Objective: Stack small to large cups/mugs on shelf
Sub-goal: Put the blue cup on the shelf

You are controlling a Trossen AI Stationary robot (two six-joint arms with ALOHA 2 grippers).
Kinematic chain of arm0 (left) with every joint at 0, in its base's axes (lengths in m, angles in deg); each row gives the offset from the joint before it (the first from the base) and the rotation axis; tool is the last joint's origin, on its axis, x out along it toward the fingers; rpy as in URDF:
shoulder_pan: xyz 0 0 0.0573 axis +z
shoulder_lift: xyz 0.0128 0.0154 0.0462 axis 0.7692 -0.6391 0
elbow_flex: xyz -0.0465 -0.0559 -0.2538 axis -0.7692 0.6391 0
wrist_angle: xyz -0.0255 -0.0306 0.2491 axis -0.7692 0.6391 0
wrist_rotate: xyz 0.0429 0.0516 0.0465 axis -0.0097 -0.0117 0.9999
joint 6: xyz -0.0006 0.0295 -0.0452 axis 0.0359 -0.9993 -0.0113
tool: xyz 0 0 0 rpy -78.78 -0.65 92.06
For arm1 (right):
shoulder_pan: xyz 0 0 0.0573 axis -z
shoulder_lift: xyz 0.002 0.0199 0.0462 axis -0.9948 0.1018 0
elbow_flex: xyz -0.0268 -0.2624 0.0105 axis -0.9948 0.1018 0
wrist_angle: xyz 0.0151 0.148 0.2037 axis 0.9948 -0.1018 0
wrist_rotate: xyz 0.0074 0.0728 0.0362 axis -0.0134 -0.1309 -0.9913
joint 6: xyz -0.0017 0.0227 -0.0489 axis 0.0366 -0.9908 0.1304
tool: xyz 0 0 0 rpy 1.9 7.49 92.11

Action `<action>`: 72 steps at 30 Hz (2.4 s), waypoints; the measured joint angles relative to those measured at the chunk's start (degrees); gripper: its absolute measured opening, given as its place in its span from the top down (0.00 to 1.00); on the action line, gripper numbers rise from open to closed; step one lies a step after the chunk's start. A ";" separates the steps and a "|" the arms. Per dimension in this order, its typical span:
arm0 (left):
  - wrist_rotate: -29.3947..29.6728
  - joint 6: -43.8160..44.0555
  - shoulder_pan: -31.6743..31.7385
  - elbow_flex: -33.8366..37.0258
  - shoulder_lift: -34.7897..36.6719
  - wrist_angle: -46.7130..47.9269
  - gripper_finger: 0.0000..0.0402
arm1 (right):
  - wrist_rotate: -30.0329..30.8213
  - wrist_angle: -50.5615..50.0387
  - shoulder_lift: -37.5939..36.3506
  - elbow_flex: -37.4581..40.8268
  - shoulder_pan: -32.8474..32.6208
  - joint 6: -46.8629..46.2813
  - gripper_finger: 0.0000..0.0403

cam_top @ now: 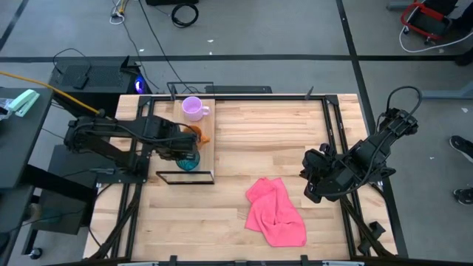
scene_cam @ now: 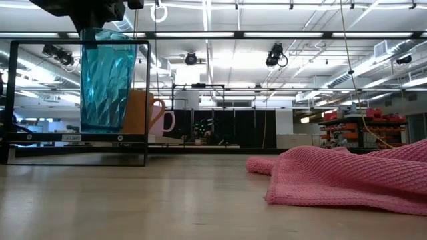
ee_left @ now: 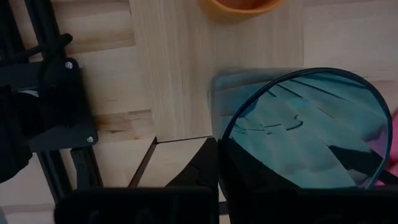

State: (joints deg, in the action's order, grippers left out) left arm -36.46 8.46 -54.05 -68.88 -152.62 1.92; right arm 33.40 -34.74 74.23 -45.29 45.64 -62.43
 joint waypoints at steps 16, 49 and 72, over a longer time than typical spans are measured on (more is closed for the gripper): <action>-0.08 -0.25 -0.37 -0.03 -1.01 0.07 0.90 | -0.03 0.20 0.02 -0.01 -0.02 0.24 0.88; 2.62 2.63 -0.33 -0.03 8.51 0.71 0.77 | -0.03 0.24 0.02 0.00 -0.02 0.27 0.88; 31.90 -26.10 -5.09 -0.06 16.18 -0.07 0.80 | 3.66 11.93 2.73 -0.02 17.47 -1.54 0.88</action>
State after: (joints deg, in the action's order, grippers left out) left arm -4.56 -17.64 -59.14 -68.94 -136.43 1.85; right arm 37.06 -22.81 76.96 -45.30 63.11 -63.97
